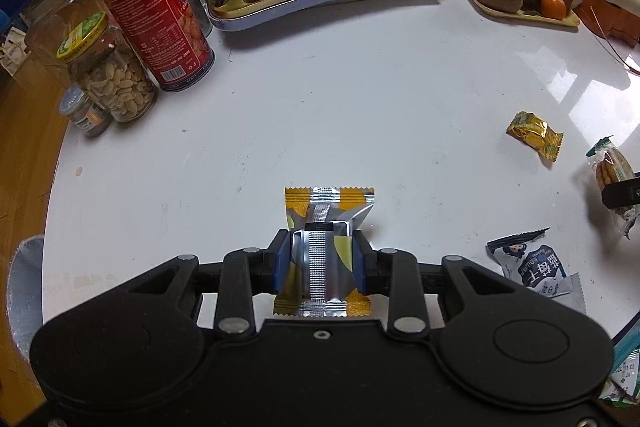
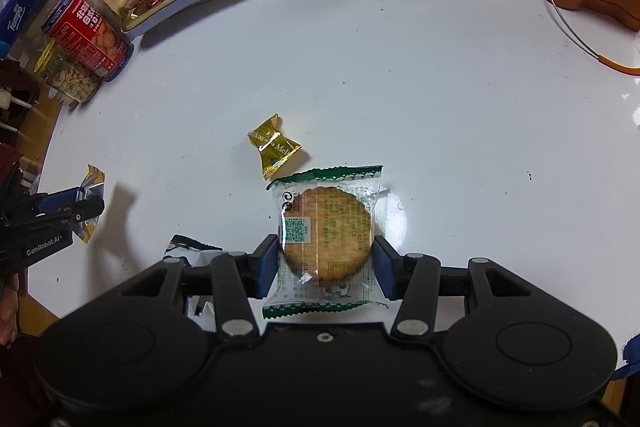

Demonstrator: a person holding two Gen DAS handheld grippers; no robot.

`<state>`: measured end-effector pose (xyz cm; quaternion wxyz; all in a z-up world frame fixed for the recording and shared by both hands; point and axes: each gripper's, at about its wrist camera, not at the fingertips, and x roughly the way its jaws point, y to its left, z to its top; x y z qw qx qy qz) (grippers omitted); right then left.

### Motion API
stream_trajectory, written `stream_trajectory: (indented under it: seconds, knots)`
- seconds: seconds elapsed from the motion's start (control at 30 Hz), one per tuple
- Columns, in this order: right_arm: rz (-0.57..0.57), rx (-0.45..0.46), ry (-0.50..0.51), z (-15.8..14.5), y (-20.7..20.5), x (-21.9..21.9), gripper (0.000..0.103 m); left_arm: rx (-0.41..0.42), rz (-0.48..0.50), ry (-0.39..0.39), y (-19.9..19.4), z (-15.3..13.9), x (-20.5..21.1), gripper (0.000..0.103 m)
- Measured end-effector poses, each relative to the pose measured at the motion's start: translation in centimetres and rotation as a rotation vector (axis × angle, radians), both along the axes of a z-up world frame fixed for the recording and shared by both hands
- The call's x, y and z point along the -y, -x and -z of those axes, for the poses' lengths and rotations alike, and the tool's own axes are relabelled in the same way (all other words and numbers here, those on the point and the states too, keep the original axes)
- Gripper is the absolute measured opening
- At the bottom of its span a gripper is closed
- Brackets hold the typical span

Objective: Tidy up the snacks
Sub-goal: 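Hold both packets raised and turn toward the tin tray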

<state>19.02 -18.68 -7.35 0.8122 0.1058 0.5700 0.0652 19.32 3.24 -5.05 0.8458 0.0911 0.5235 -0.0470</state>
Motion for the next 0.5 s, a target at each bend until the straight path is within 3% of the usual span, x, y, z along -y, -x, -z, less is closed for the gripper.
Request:
stream_trajectory:
  seconds: [0.5]
  knots:
    - [0.019,-0.001,0.002,0.11,-0.02,0.07,0.052,0.019,-0.039,0.009,0.41,-0.27,-0.05,0.039]
